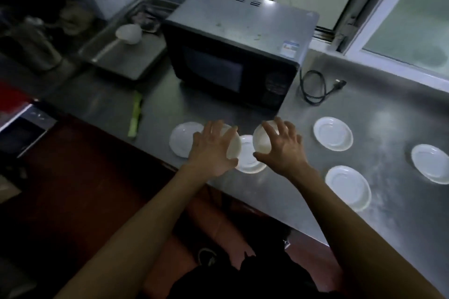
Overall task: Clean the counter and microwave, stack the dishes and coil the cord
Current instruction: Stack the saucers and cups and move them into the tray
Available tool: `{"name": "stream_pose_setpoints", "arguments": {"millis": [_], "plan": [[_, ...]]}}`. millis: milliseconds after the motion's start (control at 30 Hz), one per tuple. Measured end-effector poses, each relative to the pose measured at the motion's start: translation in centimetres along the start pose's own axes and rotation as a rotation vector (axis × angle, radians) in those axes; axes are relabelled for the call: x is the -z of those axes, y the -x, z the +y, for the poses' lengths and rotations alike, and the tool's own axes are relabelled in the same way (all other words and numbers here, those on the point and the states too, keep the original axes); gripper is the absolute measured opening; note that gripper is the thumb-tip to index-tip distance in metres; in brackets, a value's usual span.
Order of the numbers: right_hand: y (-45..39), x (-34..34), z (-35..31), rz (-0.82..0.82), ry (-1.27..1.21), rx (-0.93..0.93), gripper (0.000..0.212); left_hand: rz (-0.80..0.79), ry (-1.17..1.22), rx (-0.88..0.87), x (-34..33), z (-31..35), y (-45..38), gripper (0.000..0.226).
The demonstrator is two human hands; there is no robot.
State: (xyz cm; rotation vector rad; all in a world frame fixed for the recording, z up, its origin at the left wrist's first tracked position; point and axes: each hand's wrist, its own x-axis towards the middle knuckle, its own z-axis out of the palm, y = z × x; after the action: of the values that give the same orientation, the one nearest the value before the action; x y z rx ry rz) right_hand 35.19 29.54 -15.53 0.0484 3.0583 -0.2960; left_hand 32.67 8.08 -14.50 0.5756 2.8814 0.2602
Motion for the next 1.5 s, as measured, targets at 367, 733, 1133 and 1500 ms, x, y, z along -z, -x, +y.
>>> {"name": "stream_pose_setpoints", "arguments": {"millis": [367,733,1133,1500], "plan": [[-3.5,0.2,-19.1,-0.078,-0.028,0.367,0.092,0.156,0.019,0.348,3.6,-15.5,11.6,0.088],[-8.9,-2.5,-32.6,-0.109,-0.028,0.603,0.094,0.189,0.091,0.588,5.8,-25.3,15.2,0.083],[-24.0,-6.2,-38.8,-0.210,-0.147,0.602,0.092,0.054,0.126,0.671,9.3,-37.1,6.5,0.081],[-33.6,-5.9,-38.7,-0.174,-0.225,0.484,0.094,0.027,0.066,0.597,11.7,-43.1,-5.8,0.094]]}}
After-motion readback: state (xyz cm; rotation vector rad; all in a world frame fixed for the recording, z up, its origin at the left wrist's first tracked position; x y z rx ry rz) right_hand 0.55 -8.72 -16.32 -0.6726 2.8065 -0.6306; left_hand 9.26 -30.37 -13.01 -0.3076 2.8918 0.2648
